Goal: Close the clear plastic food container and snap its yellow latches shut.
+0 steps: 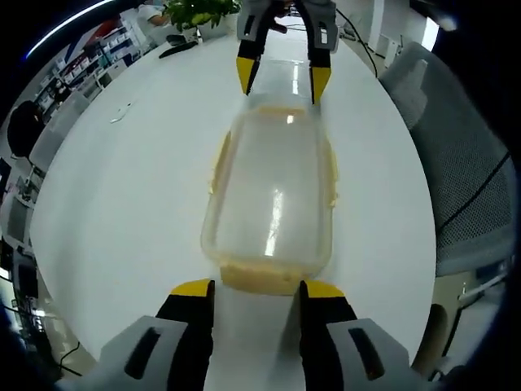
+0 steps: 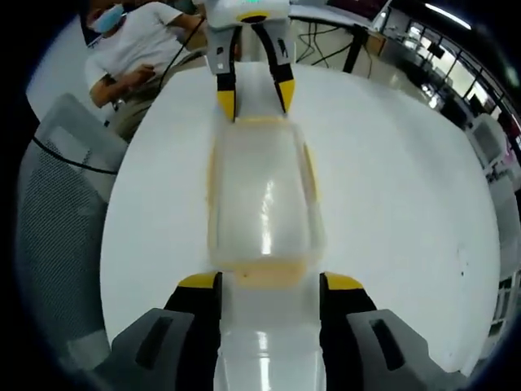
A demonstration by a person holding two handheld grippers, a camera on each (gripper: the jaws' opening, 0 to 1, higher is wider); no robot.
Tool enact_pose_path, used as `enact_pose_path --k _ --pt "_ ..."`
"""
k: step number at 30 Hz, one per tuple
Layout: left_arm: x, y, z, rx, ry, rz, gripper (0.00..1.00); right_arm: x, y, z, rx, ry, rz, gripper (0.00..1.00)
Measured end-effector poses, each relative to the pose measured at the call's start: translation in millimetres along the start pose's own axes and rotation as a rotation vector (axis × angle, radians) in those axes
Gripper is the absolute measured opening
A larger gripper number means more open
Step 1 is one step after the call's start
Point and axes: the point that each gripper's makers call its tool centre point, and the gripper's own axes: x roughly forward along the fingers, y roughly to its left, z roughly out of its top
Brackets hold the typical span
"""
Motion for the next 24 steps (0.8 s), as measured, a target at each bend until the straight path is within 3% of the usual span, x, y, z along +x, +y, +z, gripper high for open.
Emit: enact_pose_path --k 6,18,24 --pt "3 -0.3 0.4 0.018 0.001 -0.008 0.33 7 -6 -7.0 -0.016 0.054 -0.018 0.38" --pt "5 -0.1 -0.7 0.013 -0.003 -0.036 0.34 10 5 -2.2 0.004 0.03 0.035 0.41" --pt "6 -0.5 0.8 -0.001 -0.011 -0.035 0.34 18 5 -2.8 -0.035 0.051 0.022 0.4"
